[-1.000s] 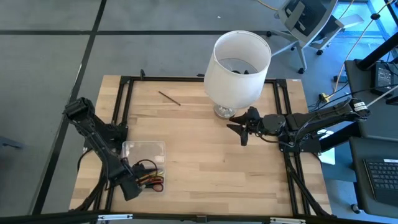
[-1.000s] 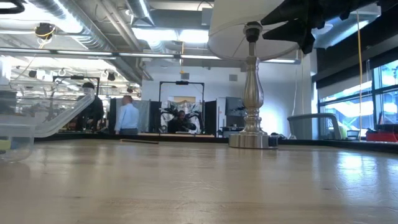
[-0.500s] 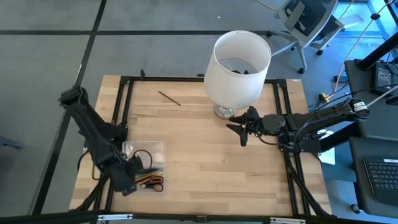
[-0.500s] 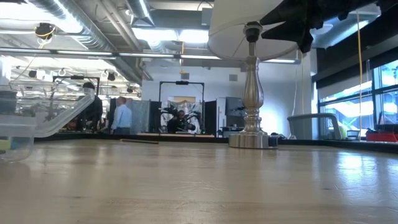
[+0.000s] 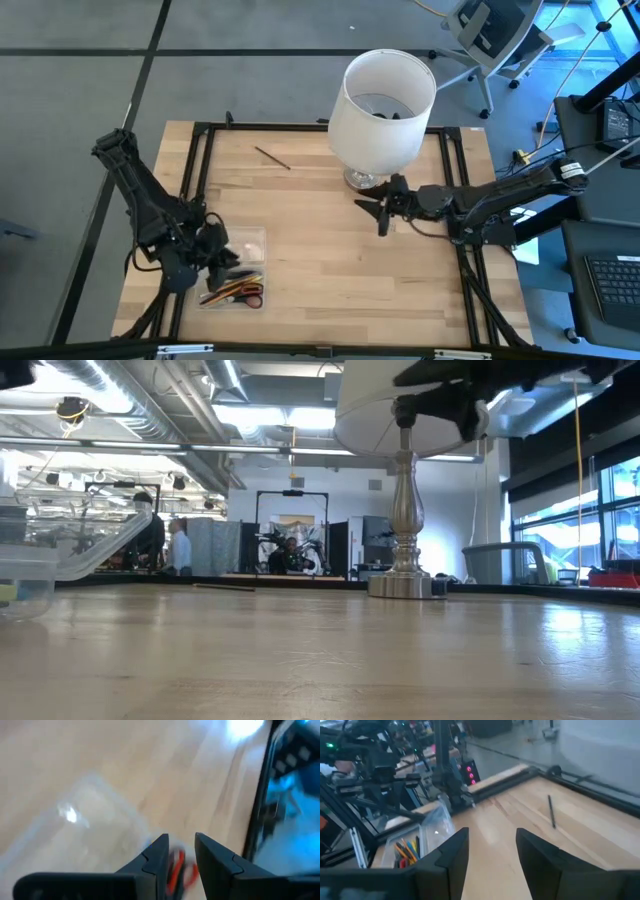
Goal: Pick & place school supplies into a supply box
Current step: Put the black pencil into the transparent supply box
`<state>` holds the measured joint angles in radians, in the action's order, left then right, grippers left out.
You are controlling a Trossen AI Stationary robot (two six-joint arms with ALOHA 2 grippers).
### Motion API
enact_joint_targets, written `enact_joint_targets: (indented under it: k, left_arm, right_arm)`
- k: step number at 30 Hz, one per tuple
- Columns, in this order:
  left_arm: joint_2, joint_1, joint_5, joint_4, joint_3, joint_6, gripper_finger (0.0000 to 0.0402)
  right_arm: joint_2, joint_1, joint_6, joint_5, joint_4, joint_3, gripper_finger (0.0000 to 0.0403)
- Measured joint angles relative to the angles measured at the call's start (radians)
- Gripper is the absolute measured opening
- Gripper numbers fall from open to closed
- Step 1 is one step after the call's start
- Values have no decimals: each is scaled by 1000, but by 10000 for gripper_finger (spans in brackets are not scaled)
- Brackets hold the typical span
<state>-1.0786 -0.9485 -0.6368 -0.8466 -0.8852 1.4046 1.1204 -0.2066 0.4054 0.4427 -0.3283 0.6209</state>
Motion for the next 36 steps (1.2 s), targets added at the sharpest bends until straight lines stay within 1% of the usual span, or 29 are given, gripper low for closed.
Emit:
enact_joint_targets:
  k: [2,4,6,11,14,17,19,23,28,30,33,36]
  left_arm:
    - [0,0,-68,31,0,-50,88]
    - [3,0,-101,52,0,-98,89]
    - [4,0,-135,74,0,-132,90]
    - [6,17,-228,85,0,-191,88]
    - [6,40,-275,108,0,-214,87]
    - [6,72,-291,180,0,-266,87]
    - [6,98,-278,254,0,-333,89]
    - [1,160,-175,458,0,-523,90]
    - [-12,219,-90,677,0,-774,88]
    - [-12,242,-66,720,0,-843,88]
    - [-10,285,-36,739,0,-912,91]
    - [-9,340,56,748,0,-955,92]
  right_arm:
    - [63,0,-38,0,-95,0,167]
    - [120,0,-76,0,-174,0,167]
    - [166,7,-100,0,-227,0,167]
    - [259,27,-98,1,-331,0,167]
    - [319,38,-121,2,-404,0,167]
    - [381,56,-144,2,-461,14,167]
    - [421,66,-163,3,-466,44,167]
    - [498,82,-210,3,-467,113,167]
    - [573,93,-237,1,-468,196,167]
    - [601,97,-262,1,-464,222,167]
    - [635,101,-307,1,-462,258,167]
    - [665,101,-307,1,-464,288,167]
